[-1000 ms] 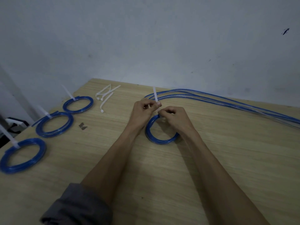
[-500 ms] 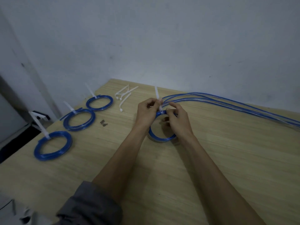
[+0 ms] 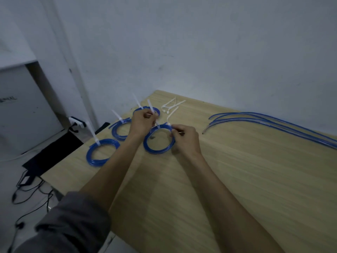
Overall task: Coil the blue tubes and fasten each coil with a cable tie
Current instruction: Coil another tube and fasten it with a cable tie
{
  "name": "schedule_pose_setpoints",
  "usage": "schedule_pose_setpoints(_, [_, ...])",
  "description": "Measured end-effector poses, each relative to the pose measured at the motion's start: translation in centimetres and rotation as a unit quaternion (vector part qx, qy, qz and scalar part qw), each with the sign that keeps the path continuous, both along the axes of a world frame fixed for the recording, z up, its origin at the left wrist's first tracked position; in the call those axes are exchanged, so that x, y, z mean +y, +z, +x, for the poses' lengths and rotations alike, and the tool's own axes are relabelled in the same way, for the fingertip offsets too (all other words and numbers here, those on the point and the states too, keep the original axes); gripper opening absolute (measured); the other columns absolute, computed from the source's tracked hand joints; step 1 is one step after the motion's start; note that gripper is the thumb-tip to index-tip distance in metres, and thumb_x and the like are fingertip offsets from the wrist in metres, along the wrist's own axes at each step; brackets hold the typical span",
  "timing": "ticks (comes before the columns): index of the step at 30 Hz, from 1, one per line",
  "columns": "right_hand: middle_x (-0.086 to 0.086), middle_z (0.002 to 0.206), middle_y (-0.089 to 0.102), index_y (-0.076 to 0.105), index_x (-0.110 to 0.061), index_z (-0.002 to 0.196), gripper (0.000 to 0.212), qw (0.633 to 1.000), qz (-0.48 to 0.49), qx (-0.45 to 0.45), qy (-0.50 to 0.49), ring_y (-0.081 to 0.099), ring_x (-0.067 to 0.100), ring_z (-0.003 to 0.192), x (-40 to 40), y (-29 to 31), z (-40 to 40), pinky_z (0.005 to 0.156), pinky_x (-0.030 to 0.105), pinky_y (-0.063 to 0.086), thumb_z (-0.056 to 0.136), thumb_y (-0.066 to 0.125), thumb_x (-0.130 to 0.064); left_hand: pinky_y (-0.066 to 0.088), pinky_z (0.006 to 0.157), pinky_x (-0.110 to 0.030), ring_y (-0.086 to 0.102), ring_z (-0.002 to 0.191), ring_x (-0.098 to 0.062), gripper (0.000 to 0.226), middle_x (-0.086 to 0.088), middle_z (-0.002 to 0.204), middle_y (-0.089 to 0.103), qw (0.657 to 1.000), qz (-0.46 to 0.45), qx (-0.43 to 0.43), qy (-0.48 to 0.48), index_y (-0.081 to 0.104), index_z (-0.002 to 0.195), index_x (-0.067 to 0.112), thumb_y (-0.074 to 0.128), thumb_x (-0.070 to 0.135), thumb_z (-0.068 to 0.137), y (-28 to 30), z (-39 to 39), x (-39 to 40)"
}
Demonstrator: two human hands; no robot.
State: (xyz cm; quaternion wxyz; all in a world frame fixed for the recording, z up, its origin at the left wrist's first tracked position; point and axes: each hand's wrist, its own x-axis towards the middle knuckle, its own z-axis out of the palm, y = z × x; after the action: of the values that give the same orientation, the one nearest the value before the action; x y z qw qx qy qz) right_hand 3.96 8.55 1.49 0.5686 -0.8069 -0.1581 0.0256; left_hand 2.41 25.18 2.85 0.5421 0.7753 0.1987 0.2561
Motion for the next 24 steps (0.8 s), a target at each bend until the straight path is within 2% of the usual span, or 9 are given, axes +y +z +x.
schedule_pose_setpoints(2, [0.003, 0.105, 0.076, 0.075, -0.012, 0.114, 0.025, 0.997, -0.058, -0.042, 0.003, 0.069, 0.013, 0.091, 0.7, 0.0, -0.6, 0.091, 0.032, 0.056, 0.095, 0.06, -0.008, 0.06, 0.079, -0.05, 0.066, 0.071, -0.024, 0.007, -0.015, 0.078, 0.071, 0.999, 0.018, 0.025, 0.013, 0.071, 0.086, 0.012, 0.072, 0.014, 0.092, -0.1, 0.0, 0.9])
schedule_pose_setpoints(4, [0.006, 0.096, 0.076, 0.077, -0.01, 0.105, 0.021, 0.988, -0.122, -0.089, 0.006, 0.069, 0.019, 0.086, 1.2, -0.1, -1.2, 0.086, 0.04, 0.057, 0.094, 0.058, -0.009, 0.06, 0.078, -0.042, 0.067, 0.072, -0.018, 0.007, -0.005, 0.078, 0.07, 0.998, 0.037, 0.041, 0.015, 0.072, 0.088, 0.01, 0.075, 0.015, 0.089, -0.3, 0.2, 1.3])
schedule_pose_setpoints(7, [0.01, 0.093, 0.075, 0.074, -0.005, 0.102, 0.019, 0.982, -0.157, -0.107, -0.001, 0.068, 0.023, 0.086, 1.4, -0.3, -1.5, 0.084, 0.046, 0.056, 0.096, 0.058, -0.012, 0.051, 0.069, -0.021, 0.06, 0.074, -0.006, 0.018, 0.005, 0.081, 0.062, 0.996, 0.066, 0.058, 0.03, 0.063, 0.097, 0.01, 0.077, 0.015, 0.087, -0.7, 0.1, 0.7])
schedule_pose_setpoints(9, [0.011, 0.092, 0.074, 0.074, -0.004, 0.099, 0.019, 0.982, -0.162, -0.101, -0.001, 0.068, 0.024, 0.085, 1.3, -0.2, -1.3, 0.083, 0.046, 0.056, 0.097, 0.058, -0.016, 0.045, 0.06, -0.014, 0.057, 0.074, -0.003, 0.027, 0.001, 0.09, 0.059, 0.995, 0.07, 0.04, 0.056, 0.057, 0.105, 0.01, 0.076, 0.016, 0.087, -1.1, -0.3, -0.1])
schedule_pose_setpoints(11, [0.007, 0.087, 0.073, 0.074, -0.007, 0.091, 0.021, 0.983, -0.155, -0.095, -0.009, 0.067, 0.021, 0.081, 0.7, -0.1, -1.0, 0.08, 0.045, 0.057, 0.097, 0.057, -0.018, 0.044, 0.048, -0.014, 0.055, 0.072, -0.006, 0.027, -0.004, 0.099, 0.056, 0.994, 0.06, 0.018, 0.087, 0.052, 0.104, 0.011, 0.074, 0.018, 0.09, -1.2, -0.9, -1.0])
schedule_pose_setpoints(14, [0.003, 0.093, 0.074, 0.075, -0.014, 0.094, 0.02, 0.983, -0.161, -0.087, -0.025, 0.067, 0.021, 0.088, -1.4, 0.2, -0.5, 0.084, 0.04, 0.056, 0.096, 0.055, -0.019, 0.044, 0.057, -0.027, 0.054, 0.07, -0.016, 0.023, -0.005, 0.087, 0.056, 0.988, 0.114, 0.0, 0.103, 0.05, 0.085, 0.016, 0.072, 0.022, 0.09, -1.1, -1.2, -1.6])
schedule_pose_setpoints(16, [0.001, 0.097, 0.075, 0.075, -0.021, 0.097, 0.02, 0.981, -0.168, -0.087, -0.039, 0.069, 0.023, 0.091, -3.4, 0.4, 0.0, 0.085, 0.038, 0.055, 0.094, 0.056, -0.023, 0.043, 0.062, -0.025, 0.055, 0.067, -0.013, 0.022, 0.001, 0.075, 0.056, 0.989, 0.132, -0.012, 0.058, 0.053, 0.08, 0.016, 0.072, 0.023, 0.09, -0.9, -1.4, -2.6])
schedule_pose_setpoints(18, [0.0, 0.097, 0.075, 0.075, -0.022, 0.098, 0.019, 0.978, -0.177, -0.093, -0.054, 0.07, 0.024, 0.092, -6.0, 0.4, 0.5, 0.085, 0.038, 0.056, 0.091, 0.057, -0.026, 0.04, 0.061, -0.019, 0.053, 0.068, -0.007, 0.018, 0.005, 0.076, 0.057, 0.99, 0.141, -0.014, 0.005, 0.057, 0.084, 0.015, 0.072, 0.024, 0.091, -0.6, -1.4, -4.1])
schedule_pose_setpoints(24, [0.001, 0.097, 0.076, 0.077, -0.019, 0.099, 0.018, 0.97, -0.195, -0.093, -0.109, 0.07, 0.023, 0.092, -14.8, 0.6, 1.2, 0.086, 0.039, 0.055, 0.092, 0.061, -0.023, 0.041, 0.059, -0.015, 0.055, 0.067, -0.006, 0.012, 0.007, 0.079, 0.06, 0.983, 0.15, 0.0, -0.107, 0.063, 0.092, 0.018, 0.073, 0.025, 0.089, -1.0, 0.8, -10.4])
